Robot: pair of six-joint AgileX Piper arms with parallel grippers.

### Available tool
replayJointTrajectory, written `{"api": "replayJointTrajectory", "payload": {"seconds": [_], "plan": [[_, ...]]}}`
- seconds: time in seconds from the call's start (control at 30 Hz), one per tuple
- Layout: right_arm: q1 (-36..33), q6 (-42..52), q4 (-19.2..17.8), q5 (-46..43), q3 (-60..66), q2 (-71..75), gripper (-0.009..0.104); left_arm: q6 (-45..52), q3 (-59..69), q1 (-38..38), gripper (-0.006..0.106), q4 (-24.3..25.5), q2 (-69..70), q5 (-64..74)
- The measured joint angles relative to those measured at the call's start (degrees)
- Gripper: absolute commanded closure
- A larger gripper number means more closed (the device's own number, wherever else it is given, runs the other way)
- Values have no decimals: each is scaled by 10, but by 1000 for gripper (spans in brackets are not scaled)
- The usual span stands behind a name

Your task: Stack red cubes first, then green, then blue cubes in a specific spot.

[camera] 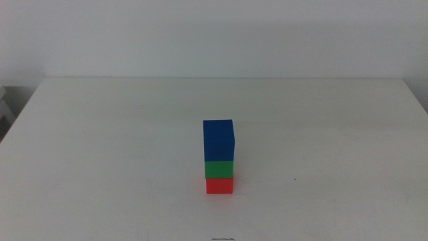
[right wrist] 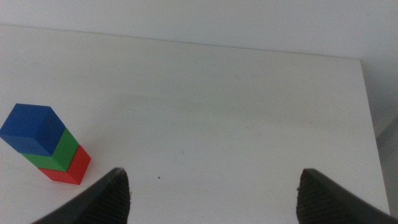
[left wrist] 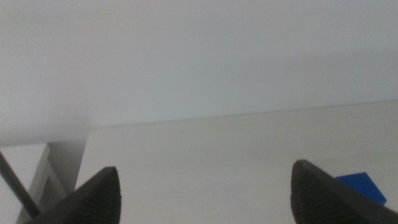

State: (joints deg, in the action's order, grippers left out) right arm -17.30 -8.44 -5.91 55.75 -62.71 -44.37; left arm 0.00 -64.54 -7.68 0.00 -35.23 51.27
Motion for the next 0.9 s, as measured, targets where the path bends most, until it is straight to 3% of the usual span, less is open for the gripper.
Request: {"api": "replayJointTrajectory", "payload": {"seconds": [0.2, 0.53, 0.9], "plan": [[0, 0, -1, 0, 0, 0, 6, 19, 42, 0, 7, -6, 10, -77], [0, 0, -1, 0, 0, 0, 6, 11, 264, 5, 7, 0, 145, -277], [0, 0, -1, 0, 0, 0, 6, 10, 327, 5, 7, 0, 184, -282]]}}
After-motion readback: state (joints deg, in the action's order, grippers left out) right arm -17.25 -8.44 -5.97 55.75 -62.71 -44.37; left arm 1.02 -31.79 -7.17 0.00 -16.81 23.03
